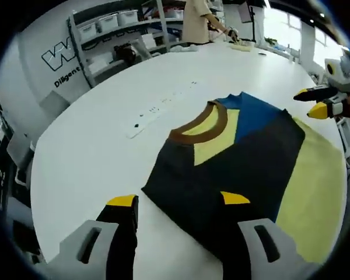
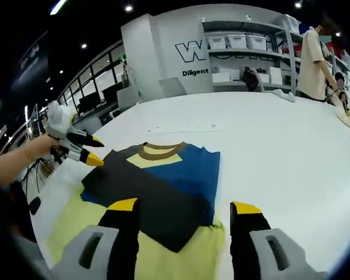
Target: Fold the garment on the visible template until the final outline fits inside the template.
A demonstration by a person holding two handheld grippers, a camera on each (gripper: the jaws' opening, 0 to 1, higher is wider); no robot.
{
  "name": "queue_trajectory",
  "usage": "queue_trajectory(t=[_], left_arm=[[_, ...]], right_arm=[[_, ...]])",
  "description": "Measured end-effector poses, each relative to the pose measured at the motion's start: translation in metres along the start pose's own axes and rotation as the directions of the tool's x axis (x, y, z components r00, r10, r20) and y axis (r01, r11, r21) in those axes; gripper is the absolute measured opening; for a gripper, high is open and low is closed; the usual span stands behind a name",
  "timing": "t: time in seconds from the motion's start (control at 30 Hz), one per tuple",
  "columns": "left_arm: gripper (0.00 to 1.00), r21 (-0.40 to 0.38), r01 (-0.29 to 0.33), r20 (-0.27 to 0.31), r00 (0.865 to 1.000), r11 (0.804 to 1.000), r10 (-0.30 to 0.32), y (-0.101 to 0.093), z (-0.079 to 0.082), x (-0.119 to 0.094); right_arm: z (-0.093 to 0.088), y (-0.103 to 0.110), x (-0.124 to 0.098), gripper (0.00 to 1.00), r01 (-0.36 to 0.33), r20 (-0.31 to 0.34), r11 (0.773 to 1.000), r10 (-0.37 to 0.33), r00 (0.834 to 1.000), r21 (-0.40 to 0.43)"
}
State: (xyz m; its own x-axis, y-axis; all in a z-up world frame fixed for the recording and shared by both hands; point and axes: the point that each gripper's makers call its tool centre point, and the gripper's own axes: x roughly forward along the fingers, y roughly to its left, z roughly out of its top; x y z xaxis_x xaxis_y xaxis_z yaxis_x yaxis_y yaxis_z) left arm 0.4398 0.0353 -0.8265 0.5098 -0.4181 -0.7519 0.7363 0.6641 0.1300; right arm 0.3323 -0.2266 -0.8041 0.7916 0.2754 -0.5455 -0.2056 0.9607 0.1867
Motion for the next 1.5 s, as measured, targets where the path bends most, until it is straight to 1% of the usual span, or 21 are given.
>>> queue_trajectory(t=[0.07,0.1,0.17,0.27,0.4,0.5,0.53,0.63,0.73,0.87,0.9,0.97,1.0,1.03,1.1,1.2,1.3,1.37,1.5], left_arm=[[0.45,-0.016,-0.005,-0.015,1.000,1.000,0.004,-0.002,-0.009,-0.004],[0.42,-0.051,-0.014,-0.034,0.999,0.999,0.013,-0.003,-0.016,-0.007],[0.38,-0.078,-0.013,-0.042,0.999,0.997,0.010,-0.005,-0.023,-0.010],[0.40,-0.096,-0.004,-0.035,0.999,0.995,0.000,-0.010,-0.031,-0.013],[0.38,-0.088,-0.008,-0.058,0.998,0.996,0.003,-0.015,-0.042,-0.017],[0.37,-0.094,-0.005,-0.059,0.998,0.996,-0.001,-0.018,-0.048,-0.020],[0.36,-0.112,-0.004,-0.065,0.998,0.994,-0.003,-0.020,-0.053,-0.021],[0.33,-0.128,0.001,-0.070,0.997,0.992,-0.010,-0.023,-0.058,-0.021],[0.29,-0.147,0.003,-0.063,0.998,0.989,-0.013,-0.027,-0.060,-0.021],[0.20,-0.169,0.004,-0.070,0.997,0.986,-0.016,-0.032,-0.064,-0.020],[0.16,-0.195,0.006,-0.070,0.997,0.981,-0.020,-0.035,-0.065,-0.019],[0.09,-0.222,0.016,-0.061,0.998,0.975,-0.031,-0.038,-0.064,-0.019],[0.09,-0.250,0.018,-0.063,0.997,0.968,-0.035,-0.040,-0.065,-0.018],[0.09,-0.244,0.008,-0.065,0.998,0.970,-0.024,-0.038,-0.066,-0.017],[0.07,-0.239,0.008,-0.065,0.998,0.971,-0.024,-0.039,-0.065,-0.017],[0.04,-0.179,-0.012,-0.077,0.997,0.984,-0.002,-0.037,-0.066,-0.018],[0.03,-0.182,-0.024,-0.085,0.996,0.983,0.008,-0.036,-0.067,-0.019],[0.03,-0.181,-0.027,-0.089,0.996,0.983,0.011,-0.035,-0.068,-0.019],[0.03,-0.146,-0.043,-0.106,0.994,0.988,0.027,-0.031,-0.073,-0.022]], right_arm=[[-0.001,0.000,-0.002,0.61,0.001,-0.002,1.000,-0.001,1.000,0.001],[-0.001,0.000,-0.003,0.61,0.001,-0.004,1.000,-0.001,1.000,-0.001],[-0.002,-0.001,-0.006,0.61,0.005,-0.010,1.000,-0.005,1.000,0.001],[-0.002,0.001,-0.010,0.62,0.000,-0.008,1.000,0.000,1.000,-0.002],[-0.003,0.005,-0.012,0.62,-0.011,-0.011,1.000,0.010,1.000,-0.004],[-0.001,0.010,-0.015,0.63,-0.030,-0.005,1.000,0.030,1.000,0.002],[0.000,0.014,-0.018,0.63,-0.041,-0.005,0.999,0.041,0.999,0.003],[0.001,0.015,-0.020,0.63,-0.043,-0.004,0.999,0.043,0.999,0.000],[0.001,0.016,-0.024,0.63,-0.040,-0.005,0.999,0.040,0.999,-0.008],[-0.001,0.015,-0.030,0.63,-0.036,-0.012,0.999,0.036,0.999,-0.015],[-0.002,0.015,-0.033,0.63,-0.034,-0.009,0.999,0.034,0.999,-0.014],[-0.003,0.015,-0.037,0.64,-0.036,-0.009,0.999,0.035,0.999,-0.016],[-0.003,0.015,-0.038,0.65,-0.036,-0.008,0.999,0.036,0.999,-0.017],[-0.004,0.015,-0.039,0.65,-0.037,-0.009,0.999,0.037,0.999,-0.018],[-0.005,0.015,-0.042,0.66,-0.036,-0.012,0.999,0.036,0.999,-0.022],[-0.006,0.015,-0.046,0.66,-0.036,-0.015,0.999,0.036,0.999,-0.020],[-0.007,0.016,-0.048,0.67,-0.043,-0.016,0.999,0.043,0.999,-0.008],[-0.008,0.017,-0.050,0.67,-0.039,-0.019,0.999,0.038,0.999,-0.017],[-0.010,0.019,-0.052,0.67,-0.042,-0.026,0.999,0.041,0.999,-0.016]])
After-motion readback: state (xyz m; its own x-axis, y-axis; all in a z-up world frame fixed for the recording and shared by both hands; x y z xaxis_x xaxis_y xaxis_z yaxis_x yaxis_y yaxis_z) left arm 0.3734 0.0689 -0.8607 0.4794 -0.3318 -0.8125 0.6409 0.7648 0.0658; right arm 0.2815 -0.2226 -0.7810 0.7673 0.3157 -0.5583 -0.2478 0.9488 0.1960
